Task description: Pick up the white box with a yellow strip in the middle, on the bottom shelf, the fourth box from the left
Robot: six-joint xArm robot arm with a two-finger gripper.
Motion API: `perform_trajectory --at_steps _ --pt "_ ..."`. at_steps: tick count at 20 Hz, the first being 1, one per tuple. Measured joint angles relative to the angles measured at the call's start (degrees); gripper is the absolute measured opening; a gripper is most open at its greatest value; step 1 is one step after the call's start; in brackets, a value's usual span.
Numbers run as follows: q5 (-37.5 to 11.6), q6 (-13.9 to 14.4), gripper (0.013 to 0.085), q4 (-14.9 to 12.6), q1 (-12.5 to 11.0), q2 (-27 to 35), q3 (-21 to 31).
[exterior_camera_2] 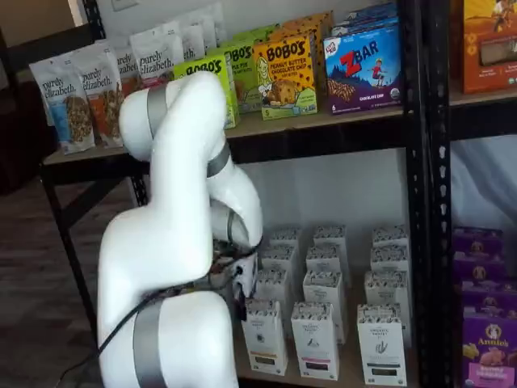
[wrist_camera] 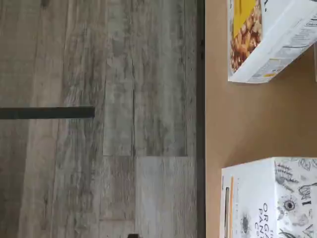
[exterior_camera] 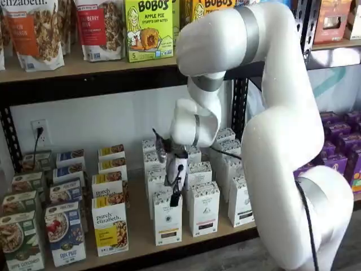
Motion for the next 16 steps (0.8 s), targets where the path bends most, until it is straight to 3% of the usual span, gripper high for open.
perform_trajectory --at_steps 2,5,16 --pt "0.1 1.2 0.085 -1.6 -0.3 0.5 -0.4" --pt "-0.3 0.3 0.085 -0.9 -0.5 1.3 -1.0" --pt "-6.4 -10.5 0.085 11.2 0.2 4.9 -3.5"
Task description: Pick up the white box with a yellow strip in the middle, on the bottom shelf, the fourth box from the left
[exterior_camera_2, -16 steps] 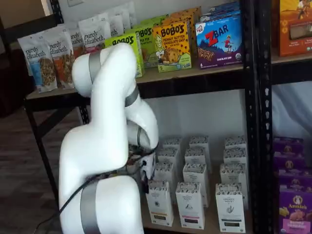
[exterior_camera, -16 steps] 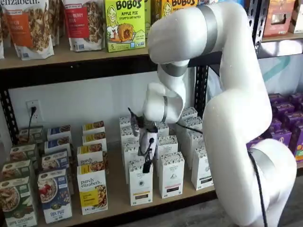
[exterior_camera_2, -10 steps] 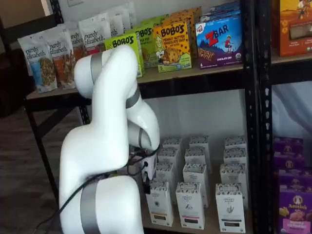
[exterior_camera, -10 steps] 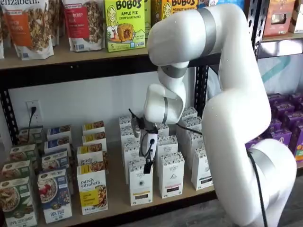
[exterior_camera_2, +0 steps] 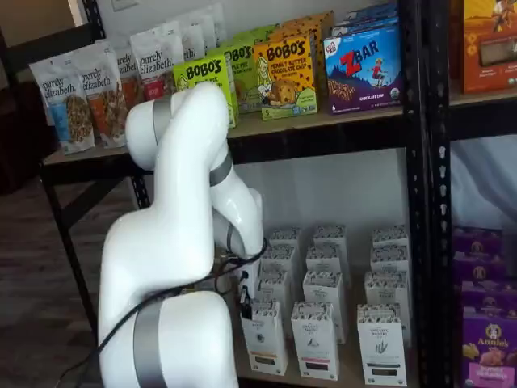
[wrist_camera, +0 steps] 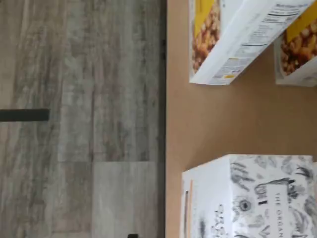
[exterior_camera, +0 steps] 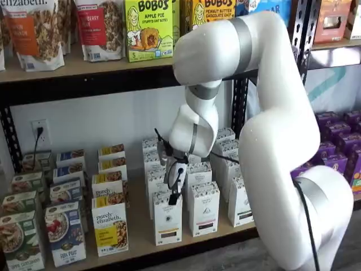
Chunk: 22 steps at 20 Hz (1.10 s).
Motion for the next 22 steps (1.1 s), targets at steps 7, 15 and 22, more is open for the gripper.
perform_trajectory --at_steps 7,15,22 --pt "0.1 -0.1 0.085 -1.2 -1.5 3.1 -3.8" --pt "3.5 3.3 0.085 -6.2 -3.1 6.4 -9.0" --pt "5.6 7.6 0.085 -11.3 -3.6 10.2 -14.0"
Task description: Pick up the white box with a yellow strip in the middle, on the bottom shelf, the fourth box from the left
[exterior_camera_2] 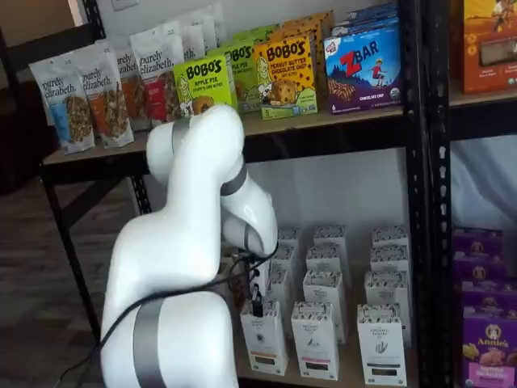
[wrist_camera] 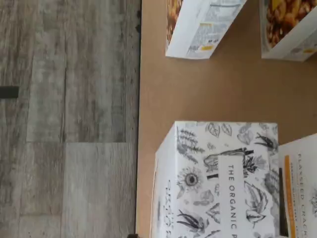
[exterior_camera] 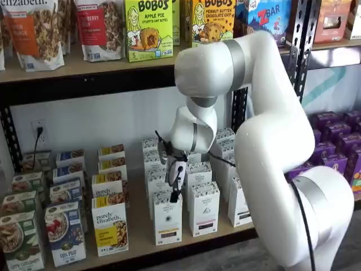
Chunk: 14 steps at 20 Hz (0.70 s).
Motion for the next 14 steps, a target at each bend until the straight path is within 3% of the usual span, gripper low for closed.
perform_trajectory --at_steps 7,14 --pt "1.9 4.0 0.085 -4.4 -0.1 3.7 -4.5" --pt "2.4 6.3 0.085 -6.5 0.4 5.6 -6.1"
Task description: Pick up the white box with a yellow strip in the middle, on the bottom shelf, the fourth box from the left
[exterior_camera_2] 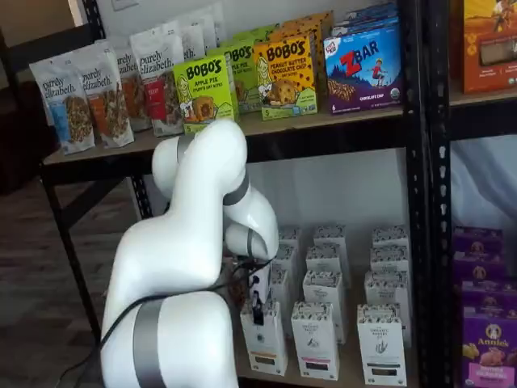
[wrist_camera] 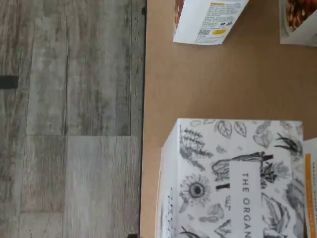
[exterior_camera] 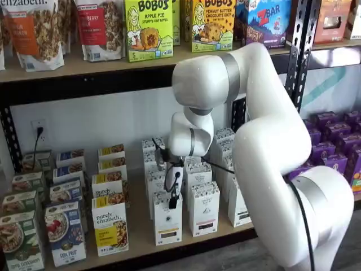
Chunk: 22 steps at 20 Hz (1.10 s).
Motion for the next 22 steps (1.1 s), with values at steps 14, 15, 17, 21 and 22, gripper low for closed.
perform_trajectory --at_steps 14,15,17,21,22 --pt "-1.2 3.6 0.085 -4.2 0.1 3.4 -2.2" --pt "-1.0 3.4 0.085 -4.0 0.0 3.5 -2.3" --pt "-0.7 3.3 0.085 -3.9 0.0 3.7 -2.6" --pt "-0.8 2.2 0.077 -2.8 -0.1 3.9 -2.7" --pt "-1.0 1.9 0.077 -2.4 0.0 3.9 -2.7"
